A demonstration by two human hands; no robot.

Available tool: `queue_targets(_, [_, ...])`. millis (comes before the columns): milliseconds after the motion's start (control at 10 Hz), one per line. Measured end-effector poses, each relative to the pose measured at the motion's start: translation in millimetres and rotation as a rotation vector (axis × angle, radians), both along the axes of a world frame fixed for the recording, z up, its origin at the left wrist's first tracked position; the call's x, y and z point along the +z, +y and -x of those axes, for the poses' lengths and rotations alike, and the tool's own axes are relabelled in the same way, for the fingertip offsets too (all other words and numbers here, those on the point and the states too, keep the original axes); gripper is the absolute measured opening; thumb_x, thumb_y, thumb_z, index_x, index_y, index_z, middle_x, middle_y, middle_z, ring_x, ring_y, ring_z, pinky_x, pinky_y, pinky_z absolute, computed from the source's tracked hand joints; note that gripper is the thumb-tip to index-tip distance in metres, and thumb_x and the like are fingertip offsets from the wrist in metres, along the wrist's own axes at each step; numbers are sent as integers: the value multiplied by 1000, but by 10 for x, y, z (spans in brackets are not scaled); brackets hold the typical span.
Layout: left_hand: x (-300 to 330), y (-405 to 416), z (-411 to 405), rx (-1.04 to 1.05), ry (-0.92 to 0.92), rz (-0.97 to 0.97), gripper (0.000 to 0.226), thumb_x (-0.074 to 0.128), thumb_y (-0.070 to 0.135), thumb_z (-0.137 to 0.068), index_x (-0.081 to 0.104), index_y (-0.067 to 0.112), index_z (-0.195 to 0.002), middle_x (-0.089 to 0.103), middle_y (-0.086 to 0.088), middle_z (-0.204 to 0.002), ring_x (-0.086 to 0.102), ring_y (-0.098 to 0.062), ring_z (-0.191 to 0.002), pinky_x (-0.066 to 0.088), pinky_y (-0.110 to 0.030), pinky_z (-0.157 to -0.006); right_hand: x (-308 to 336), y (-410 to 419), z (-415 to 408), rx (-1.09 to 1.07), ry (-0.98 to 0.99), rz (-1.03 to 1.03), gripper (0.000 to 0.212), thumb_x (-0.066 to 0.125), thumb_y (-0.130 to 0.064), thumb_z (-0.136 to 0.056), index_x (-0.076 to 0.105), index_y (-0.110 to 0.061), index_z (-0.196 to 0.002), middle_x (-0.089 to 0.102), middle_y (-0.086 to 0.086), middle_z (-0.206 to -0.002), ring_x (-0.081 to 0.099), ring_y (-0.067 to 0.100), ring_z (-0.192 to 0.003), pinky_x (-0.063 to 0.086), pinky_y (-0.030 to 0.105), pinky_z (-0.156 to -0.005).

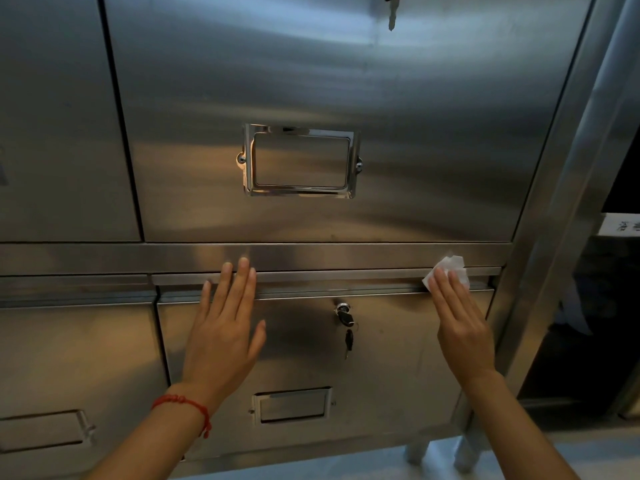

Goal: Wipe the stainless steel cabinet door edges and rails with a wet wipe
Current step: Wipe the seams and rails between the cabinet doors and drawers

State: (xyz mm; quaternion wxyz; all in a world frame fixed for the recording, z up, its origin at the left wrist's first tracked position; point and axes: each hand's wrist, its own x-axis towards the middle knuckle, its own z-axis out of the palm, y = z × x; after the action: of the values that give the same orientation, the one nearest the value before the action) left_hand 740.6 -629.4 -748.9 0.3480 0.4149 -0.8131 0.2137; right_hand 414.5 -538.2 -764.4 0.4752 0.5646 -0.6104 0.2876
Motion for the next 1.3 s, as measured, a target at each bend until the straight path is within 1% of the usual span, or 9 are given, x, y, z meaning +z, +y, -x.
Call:
queue_targets(200, [-1, 8, -2, -2, 7, 1, 67, 34, 34, -83, 29, -2, -140, 22, -16, -149, 16, -28, -139, 9, -42, -112, 21, -8, 64, 61, 105, -26, 45, 37, 13, -85, 51, 5, -127, 48, 23, -134, 38, 33, -131, 26, 40, -114])
queue_targets(300, [2, -2, -24, -7, -4, 4, 67, 34, 33, -84, 29, -2, -140, 23, -16, -150, 16, -28, -139, 9, -42, -112, 9, 29, 171, 41, 22, -5, 53, 48, 20, -74, 50, 5, -126, 48, 25, -133, 41, 38, -127, 36, 54, -103])
queue_targets(400, [0, -7, -25, -11, -7, 16, 66, 35, 33, -84, 29, -2, -139, 23, -16, -149, 17, -28, -138, 11, -43, -112, -27, 21, 151, 26, -2, 22, 47, 37, 16, -83, 48, 4, -127, 47, 25, -134, 42, 39, -126, 35, 48, -107])
queue_targets(500, [-2, -4, -10, -7, -4, 14, 66, 35, 33, -83, 29, -2, -139, 23, -17, -149, 17, -28, -138, 11, -43, -112, -45, -21, 112, 52, 28, 18, 47, 29, 9, -86, 46, 3, -129, 44, 22, -137, 29, 26, -138, 28, 42, -113])
queue_targets(600, [5, -1, -13, -2, -12, 14, 66, 35, 33, -83, 31, -3, -139, 24, -18, -148, 18, -29, -138, 10, -43, -112, -22, 6, 197, 45, 75, -10, 45, 31, 7, -86, 49, 4, -127, 47, 23, -135, 41, 35, -129, 32, 46, -110])
queue_targets(800, [5, 10, -3, 1, -8, 15, 66, 34, 33, -83, 30, -3, -139, 24, -18, -148, 17, -29, -138, 10, -43, -112, -41, 17, 244, -15, 7, 17, 46, 40, 18, -81, 54, 9, -123, 50, 28, -131, 45, 43, -122, 38, 58, -96])
queue_targets(900, [3, 14, 1, 2, -6, 12, 67, 35, 34, -83, 30, -3, -139, 24, -18, -148, 18, -29, -138, 10, -42, -112, -19, 21, 219, 22, 54, -20, 46, 30, 10, -84, 54, 7, -123, 51, 26, -131, 42, 40, -124, 41, 57, -95])
queue_targets(1100, [14, 9, -25, 5, -25, 13, 67, 35, 34, -83, 30, -2, -139, 24, -17, -149, 17, -28, -138, 10, -42, -112, 3, 35, 170, -25, -37, 12, 63, 59, 32, -63, 55, 9, -122, 51, 29, -129, 46, 44, -120, 38, 59, -96])
queue_targets(1300, [4, 6, -12, 11, -19, 3, 67, 34, 34, -83, 30, -2, -140, 24, -17, -149, 18, -29, -138, 11, -43, -112, 17, 24, 24, 10, 13, -6, 48, 30, 12, -83, 52, 6, -125, 49, 25, -133, 41, 38, -126, 16, 34, -115])
